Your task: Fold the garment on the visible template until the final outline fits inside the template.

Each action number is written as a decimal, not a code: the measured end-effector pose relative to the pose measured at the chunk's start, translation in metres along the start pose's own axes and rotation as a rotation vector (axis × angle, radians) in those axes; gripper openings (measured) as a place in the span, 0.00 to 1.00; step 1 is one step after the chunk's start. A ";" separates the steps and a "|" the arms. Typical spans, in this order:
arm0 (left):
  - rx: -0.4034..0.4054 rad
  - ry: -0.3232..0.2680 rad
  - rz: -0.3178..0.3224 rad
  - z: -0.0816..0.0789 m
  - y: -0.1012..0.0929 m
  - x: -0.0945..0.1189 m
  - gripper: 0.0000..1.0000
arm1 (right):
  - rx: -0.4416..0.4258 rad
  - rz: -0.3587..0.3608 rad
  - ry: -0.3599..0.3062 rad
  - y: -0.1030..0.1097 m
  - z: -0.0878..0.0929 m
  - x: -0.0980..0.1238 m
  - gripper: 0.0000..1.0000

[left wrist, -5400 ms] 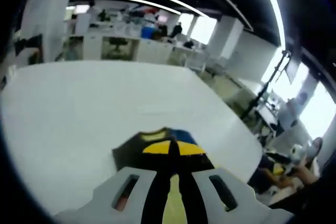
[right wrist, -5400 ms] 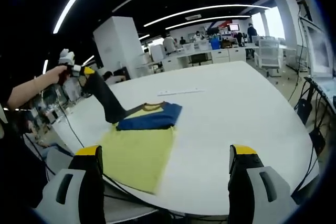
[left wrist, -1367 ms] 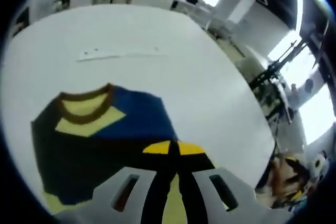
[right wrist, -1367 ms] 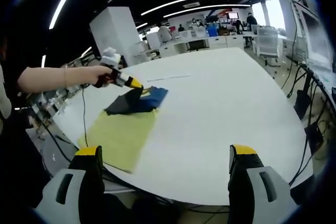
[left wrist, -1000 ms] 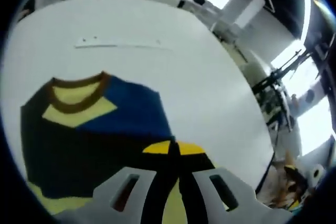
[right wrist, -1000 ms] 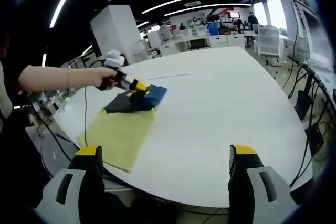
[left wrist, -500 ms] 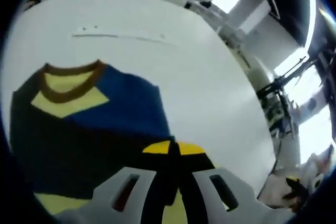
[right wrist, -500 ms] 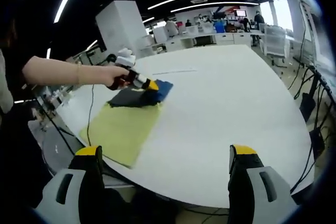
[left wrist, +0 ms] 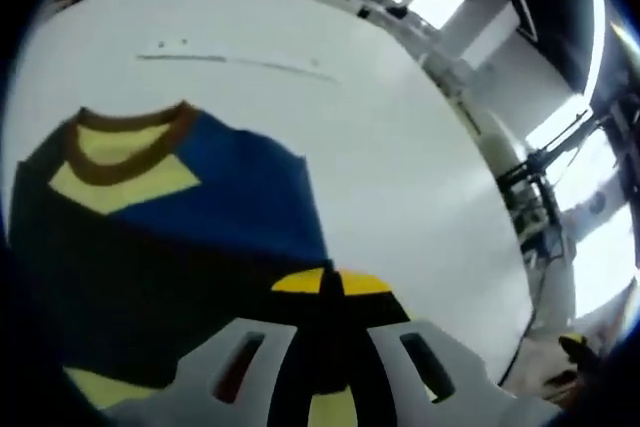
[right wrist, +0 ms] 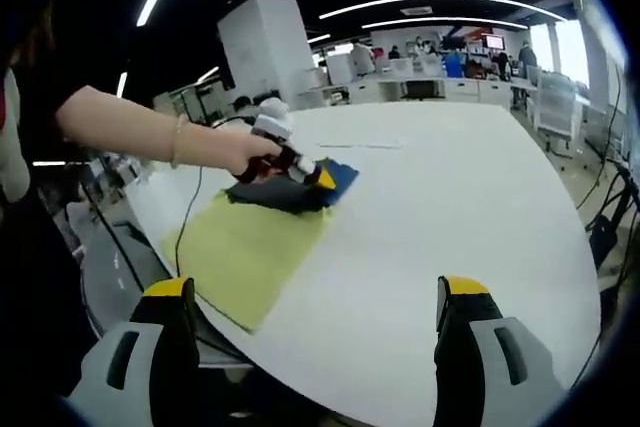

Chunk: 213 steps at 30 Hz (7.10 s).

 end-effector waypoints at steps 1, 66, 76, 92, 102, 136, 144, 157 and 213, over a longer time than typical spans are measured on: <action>-0.002 0.000 -0.004 0.002 0.000 -0.002 0.00 | 0.001 -0.001 0.001 -0.001 0.000 -0.001 1.00; -0.353 -0.193 0.041 0.000 0.128 0.131 0.57 | 0.067 -0.107 0.014 0.070 -0.032 -0.081 1.00; -0.354 -0.226 0.044 0.009 0.156 0.172 0.64 | 0.076 -0.106 0.013 0.081 -0.037 -0.093 1.00; -0.242 -0.335 0.027 0.031 0.203 0.241 0.83 | 0.104 -0.104 0.024 0.086 -0.054 -0.106 1.00; -0.201 -0.410 0.019 0.041 0.217 0.290 0.90 | 0.123 -0.125 0.033 0.098 -0.056 -0.114 1.00; -0.235 -0.314 -0.027 0.150 0.273 0.354 1.00 | 0.096 -0.015 0.041 0.092 -0.036 -0.068 1.00; -0.239 -0.283 -0.018 0.160 0.275 0.343 1.00 | 0.075 0.009 0.051 0.090 -0.027 -0.057 1.00; -0.237 -0.247 -0.016 0.165 0.277 0.334 1.00 | 0.065 0.004 0.069 0.089 -0.020 -0.060 1.00; -0.283 0.170 -0.052 0.228 0.280 0.215 0.44 | -0.112 -0.005 0.349 0.062 0.075 -0.119 0.45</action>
Point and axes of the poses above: the point that each gripper's makers call its tool centre point, and the gripper's own axes: x roughly backward along the fingers, y roughly to its left, z roughly out of its underside, the point moved 6 cm from there along x, roughly backward along the fingers, and after that the axes turned 15 degrees about -z, right-handed, at the moved point
